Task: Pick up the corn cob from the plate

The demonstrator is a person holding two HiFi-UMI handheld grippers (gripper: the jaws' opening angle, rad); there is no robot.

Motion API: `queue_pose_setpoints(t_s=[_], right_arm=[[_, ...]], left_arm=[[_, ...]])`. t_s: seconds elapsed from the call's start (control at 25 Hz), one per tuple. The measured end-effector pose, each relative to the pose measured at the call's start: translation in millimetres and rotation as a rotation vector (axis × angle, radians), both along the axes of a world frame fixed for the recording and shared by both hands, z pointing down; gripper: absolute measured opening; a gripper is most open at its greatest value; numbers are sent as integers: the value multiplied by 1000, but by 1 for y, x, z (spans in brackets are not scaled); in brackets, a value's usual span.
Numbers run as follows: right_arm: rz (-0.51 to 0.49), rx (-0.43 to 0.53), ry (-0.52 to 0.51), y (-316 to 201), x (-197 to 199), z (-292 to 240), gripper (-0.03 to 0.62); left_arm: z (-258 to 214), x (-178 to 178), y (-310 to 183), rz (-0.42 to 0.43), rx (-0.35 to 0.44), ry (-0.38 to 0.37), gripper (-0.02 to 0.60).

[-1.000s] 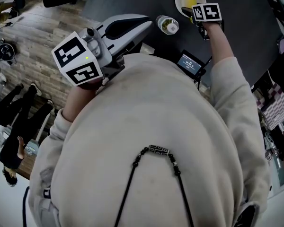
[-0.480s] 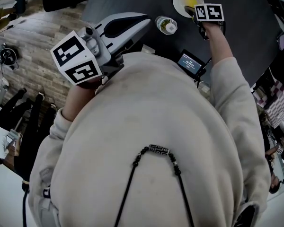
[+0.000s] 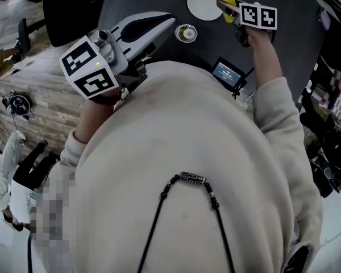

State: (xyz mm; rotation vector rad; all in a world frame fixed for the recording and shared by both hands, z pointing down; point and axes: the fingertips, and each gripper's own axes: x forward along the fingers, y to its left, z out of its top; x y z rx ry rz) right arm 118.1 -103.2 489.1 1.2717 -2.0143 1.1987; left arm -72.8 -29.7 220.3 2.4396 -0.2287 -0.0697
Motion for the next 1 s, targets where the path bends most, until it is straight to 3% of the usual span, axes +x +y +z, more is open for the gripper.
queue_pose_setpoints(t_s=[0.2, 0.44, 1.0], right_arm=[[133, 163, -140, 11, 12, -87, 248], [238, 378, -232, 42, 36, -202, 247], [279, 646, -285, 121, 15, -328, 248]], left_arm=[[-19, 15, -5, 97, 52, 33, 0], [-50, 41, 1, 206, 114, 54, 0], [-77, 45, 39, 325, 174, 79, 0]])
